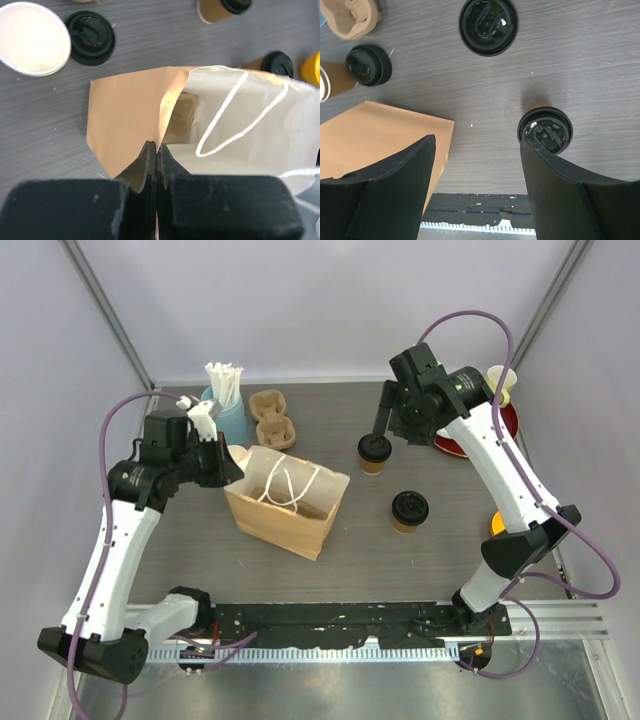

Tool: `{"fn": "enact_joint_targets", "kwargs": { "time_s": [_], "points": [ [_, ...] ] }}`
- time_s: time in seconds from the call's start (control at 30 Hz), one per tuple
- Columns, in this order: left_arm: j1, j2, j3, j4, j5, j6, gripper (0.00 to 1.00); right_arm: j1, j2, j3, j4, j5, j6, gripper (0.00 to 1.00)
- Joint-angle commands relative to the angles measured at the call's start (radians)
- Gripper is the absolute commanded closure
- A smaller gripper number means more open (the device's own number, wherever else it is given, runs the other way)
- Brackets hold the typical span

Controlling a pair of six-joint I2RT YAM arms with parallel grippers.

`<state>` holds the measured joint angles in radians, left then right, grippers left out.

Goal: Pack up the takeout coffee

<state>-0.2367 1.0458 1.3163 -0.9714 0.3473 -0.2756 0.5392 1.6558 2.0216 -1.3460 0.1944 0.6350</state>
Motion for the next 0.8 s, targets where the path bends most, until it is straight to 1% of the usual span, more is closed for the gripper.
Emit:
{"fn": "enact_joint_targets", "kwargs": {
  "time_s": [0.0,0.2,0.3,0.33,0.37,0.4,0.43,0.5,0.53,0.6,0.7,0.73,0.77],
  "points": [
    [0.013,0.039,0.011,0.053,-0.111,-0.117,1.00,-0.041,-0.042,0.022,-0.079,0.036,0.031,0.26],
    [0.019,0.059,0.027,0.033,-0.100,-0.126,1.00,-0.053,-0.005,0.063,-0.079,0.019,-0.006,0.26],
    [0.017,0.054,0.040,0.031,-0.084,-0.125,1.00,-0.058,-0.005,0.059,-0.061,0.005,-0.050,0.25],
    [0.017,0.053,0.037,0.030,-0.080,-0.123,1.00,-0.056,-0.011,0.049,-0.021,-0.018,-0.104,0.25],
    [0.017,0.048,0.035,0.030,-0.077,-0.128,1.00,-0.056,-0.033,0.036,0.007,-0.080,-0.145,0.25],
    [0.017,0.046,0.031,0.031,-0.073,-0.128,1.00,-0.058,-0.048,0.004,0.071,-0.120,-0.182,0.25],
    [0.019,0.043,0.028,0.033,-0.056,-0.128,1.00,-0.056,-0.063,-0.007,0.097,-0.140,-0.254,0.25],
    [0.019,0.042,0.024,0.036,-0.045,-0.129,1.00,-0.056,-0.120,-0.038,0.175,-0.170,-0.325,0.25],
    [0.017,0.039,0.023,0.037,-0.039,-0.129,1.00,-0.058,-0.143,-0.050,0.201,-0.173,-0.404,0.25],
    [0.019,0.036,0.020,0.040,-0.024,-0.123,1.00,-0.056,-0.203,-0.108,0.269,-0.185,-0.469,0.25],
    [0.019,0.031,0.021,0.042,0.004,-0.113,1.00,-0.056,-0.235,-0.187,0.309,-0.280,-0.546,0.25],
    [0.017,0.031,0.021,0.042,0.010,-0.108,1.00,-0.056,-0.252,-0.211,0.315,-0.356,-0.567,0.26],
    [0.019,0.030,0.018,0.040,0.016,-0.105,1.00,-0.056,-0.264,-0.236,0.321,-0.386,-0.612,0.26]
  ]
}}
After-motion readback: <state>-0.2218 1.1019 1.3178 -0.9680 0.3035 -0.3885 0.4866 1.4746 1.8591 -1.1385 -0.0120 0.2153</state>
